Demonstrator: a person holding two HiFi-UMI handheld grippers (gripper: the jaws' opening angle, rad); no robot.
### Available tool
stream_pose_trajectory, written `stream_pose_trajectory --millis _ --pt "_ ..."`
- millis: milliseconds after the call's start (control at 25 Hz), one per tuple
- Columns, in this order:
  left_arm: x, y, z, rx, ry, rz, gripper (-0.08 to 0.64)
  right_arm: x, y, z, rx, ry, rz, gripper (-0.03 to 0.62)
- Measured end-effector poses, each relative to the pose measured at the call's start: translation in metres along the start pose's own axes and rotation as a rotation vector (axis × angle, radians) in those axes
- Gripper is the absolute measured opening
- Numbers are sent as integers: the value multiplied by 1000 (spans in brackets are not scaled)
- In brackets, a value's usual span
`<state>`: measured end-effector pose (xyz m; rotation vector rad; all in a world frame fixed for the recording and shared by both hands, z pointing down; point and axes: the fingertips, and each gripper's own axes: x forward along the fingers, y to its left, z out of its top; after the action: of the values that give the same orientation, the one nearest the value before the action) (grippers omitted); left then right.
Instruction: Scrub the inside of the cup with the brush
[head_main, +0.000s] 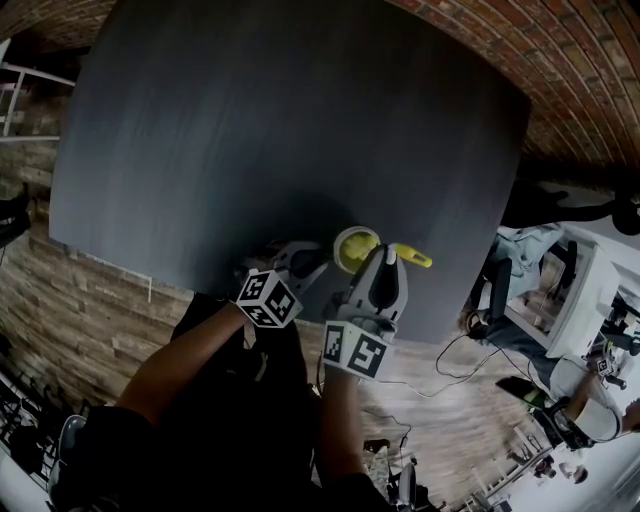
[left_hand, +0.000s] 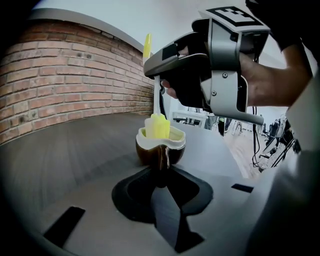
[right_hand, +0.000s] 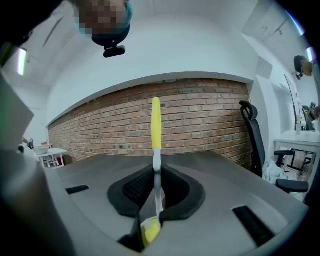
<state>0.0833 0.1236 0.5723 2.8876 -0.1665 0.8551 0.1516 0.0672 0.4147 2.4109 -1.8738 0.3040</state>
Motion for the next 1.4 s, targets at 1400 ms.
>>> stream_pose_trajectory --millis 1400 --pt "2 2 0 -17 9 2 89 -9 1 -1 -128 87 82 59"
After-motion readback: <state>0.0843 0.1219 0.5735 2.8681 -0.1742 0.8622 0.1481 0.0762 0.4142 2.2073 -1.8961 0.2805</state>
